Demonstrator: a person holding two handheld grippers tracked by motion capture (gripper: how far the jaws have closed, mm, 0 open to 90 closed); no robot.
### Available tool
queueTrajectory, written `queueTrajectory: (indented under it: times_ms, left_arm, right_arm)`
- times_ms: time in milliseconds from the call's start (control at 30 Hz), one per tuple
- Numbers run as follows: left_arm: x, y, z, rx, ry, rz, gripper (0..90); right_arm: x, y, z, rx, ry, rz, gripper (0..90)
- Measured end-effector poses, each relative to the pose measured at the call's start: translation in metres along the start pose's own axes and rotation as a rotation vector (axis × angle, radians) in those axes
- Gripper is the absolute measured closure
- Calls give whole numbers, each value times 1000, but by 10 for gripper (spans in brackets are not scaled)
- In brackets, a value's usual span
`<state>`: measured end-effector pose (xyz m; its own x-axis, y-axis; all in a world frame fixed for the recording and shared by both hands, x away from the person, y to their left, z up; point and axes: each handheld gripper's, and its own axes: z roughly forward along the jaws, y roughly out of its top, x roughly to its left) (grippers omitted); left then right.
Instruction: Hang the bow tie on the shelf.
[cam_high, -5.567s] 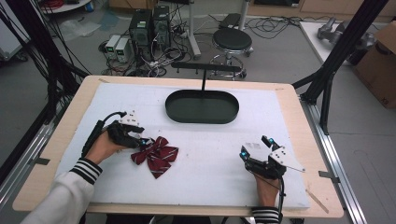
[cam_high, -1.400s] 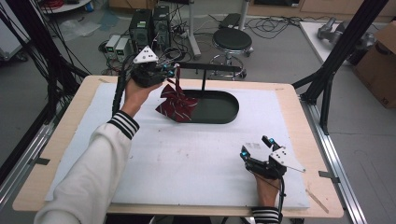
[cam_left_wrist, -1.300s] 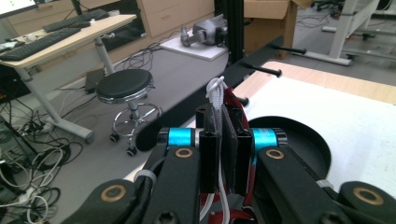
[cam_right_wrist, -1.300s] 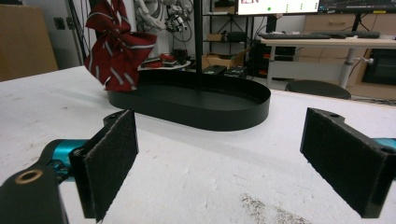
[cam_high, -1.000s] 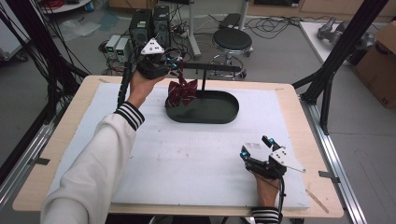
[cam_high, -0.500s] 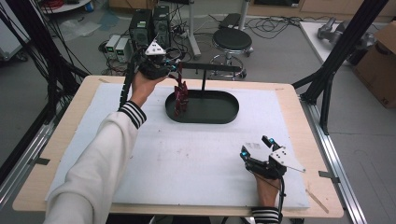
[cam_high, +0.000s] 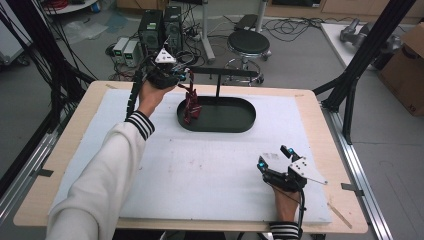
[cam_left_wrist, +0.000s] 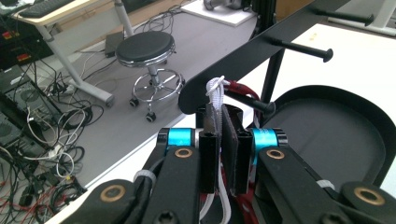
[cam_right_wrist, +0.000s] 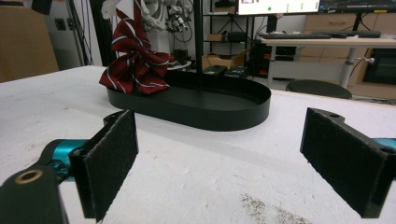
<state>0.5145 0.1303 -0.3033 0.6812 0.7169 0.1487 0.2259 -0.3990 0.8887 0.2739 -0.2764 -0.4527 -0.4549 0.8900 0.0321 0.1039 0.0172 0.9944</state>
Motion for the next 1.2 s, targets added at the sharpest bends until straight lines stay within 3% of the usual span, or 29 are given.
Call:
queueTrajectory:
  times_ms: [100, 367, 533, 567, 733, 833, 1033, 1200]
  left_arm:
    - [-1, -1, 0, 1, 8, 2, 842]
    - [5, -11, 0, 29, 43, -25, 634]
    - [10, -15, -6, -3, 88, -51, 240]
    - [11, -18, -10, -14, 86, -52, 209]
    - [14, -41, -37, -122, 62, -99, 141]
    - [12, -61, -60, -182, 46, -106, 138]
    - [7, -112, -110, -244, 28, -140, 138]
    - [-2, -148, -142, -286, 41, -161, 139]
  right_arm:
    - [-1, 0, 0, -1, -1, 6, 104]
    - [-1, 0, 0, -1, 0, 1, 104]
    - [-1, 0, 0, -4, 3, 2, 104]
    - [-1, 0, -1, -3, 2, 3, 104]
    - [0, 0, -1, -5, -3, -3, 104]
    - [1, 0, -1, -5, -2, -5, 104]
    - [1, 0, -1, -10, -6, -13, 104]
    - [2, 0, -2, -12, -8, -16, 104]
